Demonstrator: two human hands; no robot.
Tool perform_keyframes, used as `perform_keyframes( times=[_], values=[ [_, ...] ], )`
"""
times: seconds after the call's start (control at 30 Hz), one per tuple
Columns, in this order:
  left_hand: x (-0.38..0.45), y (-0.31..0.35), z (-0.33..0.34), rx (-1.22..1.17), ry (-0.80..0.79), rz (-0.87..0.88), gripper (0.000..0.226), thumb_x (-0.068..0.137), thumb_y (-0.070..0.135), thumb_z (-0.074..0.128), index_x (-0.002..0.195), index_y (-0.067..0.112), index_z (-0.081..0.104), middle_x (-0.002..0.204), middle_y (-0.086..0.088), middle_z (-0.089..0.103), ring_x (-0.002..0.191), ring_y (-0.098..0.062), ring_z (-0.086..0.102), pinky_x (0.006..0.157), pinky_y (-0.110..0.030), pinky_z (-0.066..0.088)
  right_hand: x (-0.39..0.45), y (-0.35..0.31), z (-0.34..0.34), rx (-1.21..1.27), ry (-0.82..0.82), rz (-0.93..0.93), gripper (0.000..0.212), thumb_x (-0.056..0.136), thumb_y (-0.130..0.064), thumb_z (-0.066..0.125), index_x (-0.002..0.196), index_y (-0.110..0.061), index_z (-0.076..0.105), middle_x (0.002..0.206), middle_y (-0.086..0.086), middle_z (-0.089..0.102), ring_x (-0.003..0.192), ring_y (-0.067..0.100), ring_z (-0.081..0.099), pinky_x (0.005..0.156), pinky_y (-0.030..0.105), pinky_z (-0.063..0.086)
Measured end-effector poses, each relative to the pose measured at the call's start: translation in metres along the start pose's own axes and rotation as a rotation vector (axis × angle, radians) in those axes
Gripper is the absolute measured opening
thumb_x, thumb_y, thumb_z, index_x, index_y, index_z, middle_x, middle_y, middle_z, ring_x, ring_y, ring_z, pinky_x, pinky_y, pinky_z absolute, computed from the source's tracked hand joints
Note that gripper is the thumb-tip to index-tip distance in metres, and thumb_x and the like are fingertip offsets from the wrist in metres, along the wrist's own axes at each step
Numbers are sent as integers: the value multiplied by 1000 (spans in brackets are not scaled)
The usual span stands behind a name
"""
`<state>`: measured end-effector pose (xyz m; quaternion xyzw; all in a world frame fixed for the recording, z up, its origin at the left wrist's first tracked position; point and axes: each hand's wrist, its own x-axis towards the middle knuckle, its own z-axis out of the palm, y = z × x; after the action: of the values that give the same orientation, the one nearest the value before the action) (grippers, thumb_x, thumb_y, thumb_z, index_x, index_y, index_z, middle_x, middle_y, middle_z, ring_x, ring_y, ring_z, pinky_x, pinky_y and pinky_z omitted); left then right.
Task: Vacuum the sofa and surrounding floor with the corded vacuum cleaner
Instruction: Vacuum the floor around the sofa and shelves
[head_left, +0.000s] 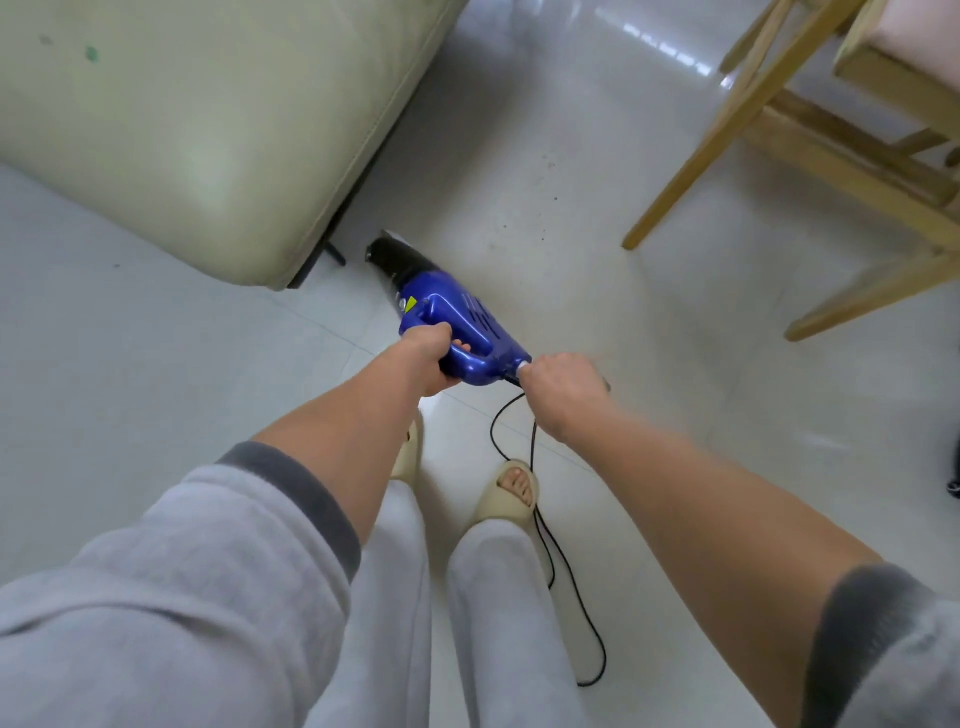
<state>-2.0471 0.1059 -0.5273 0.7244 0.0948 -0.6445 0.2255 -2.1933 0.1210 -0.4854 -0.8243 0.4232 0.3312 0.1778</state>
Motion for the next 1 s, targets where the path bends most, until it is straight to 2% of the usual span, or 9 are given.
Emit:
perform_keyframes(
  times=[0.1,0.17,0.3,0.4,0.63,0.73,0.83,0.93,1.0],
  values=[
    [-1,-9,-15,-25,28,-10,9,96,5,42,101,7,49,75,-5,51,65,-14,51,75,-30,45,-2,-12,4,10,-13,-17,31,91,-3,46,117,-16,55,106,1,63,96,23,62,64,30,39],
    [-4,-19,-26,-28,47,-23,8,97,5,42,96,6,50,76,-5,51,66,-14,52,76,-30,45,-6,-23,9,2,-19,-45,29,90,-4,48,116,-16,56,98,1,62,87,22,60,64,30,39],
    [-15,-36,-37,-31,75,-60,9,96,4,46,104,6,50,78,-7,56,69,-17,56,74,-33,47,-19,-33,15,-26,-34,-86,27,89,-5,49,113,-17,56,86,0,53,74,20,50,60,30,39],
    [-22,-43,-37,-34,90,-98,12,93,2,49,104,6,52,78,-8,58,68,-18,57,69,-33,48,-27,-32,20,-55,-26,-92,27,87,-7,53,112,-17,55,81,-1,50,70,19,50,58,29,39],
    [-35,-33,-15,48,55,-73,9,96,3,48,88,6,50,84,-8,59,81,-20,60,76,-31,50,-40,-20,21,-70,5,-56,25,83,-12,60,106,-20,54,67,-5,38,69,17,50,57,27,36],
    [-33,-28,-6,74,46,-73,11,96,5,48,85,6,50,84,-8,59,83,-20,60,77,-31,50,-40,-14,21,-43,20,-26,23,88,-7,53,107,-19,55,73,-4,45,71,18,49,59,27,37],
    [-30,-29,4,73,33,-79,7,96,5,47,91,6,52,81,-7,58,75,-18,59,77,-32,50,-40,-6,25,-32,32,3,24,90,-5,50,109,-18,56,81,-3,48,72,19,48,60,28,36],
    [-27,-29,13,82,31,-81,4,96,5,47,97,5,51,94,-9,61,91,-22,61,79,-33,51,-39,1,31,-13,33,21,25,90,-6,50,110,-18,56,84,-2,53,74,19,51,60,28,37],
    [-25,-26,18,107,31,-71,4,97,6,47,97,5,50,101,-10,61,95,-23,61,80,-34,51,-37,4,34,-1,34,34,26,90,-5,50,112,-17,57,92,-2,60,80,20,59,61,28,38]
  ],
)
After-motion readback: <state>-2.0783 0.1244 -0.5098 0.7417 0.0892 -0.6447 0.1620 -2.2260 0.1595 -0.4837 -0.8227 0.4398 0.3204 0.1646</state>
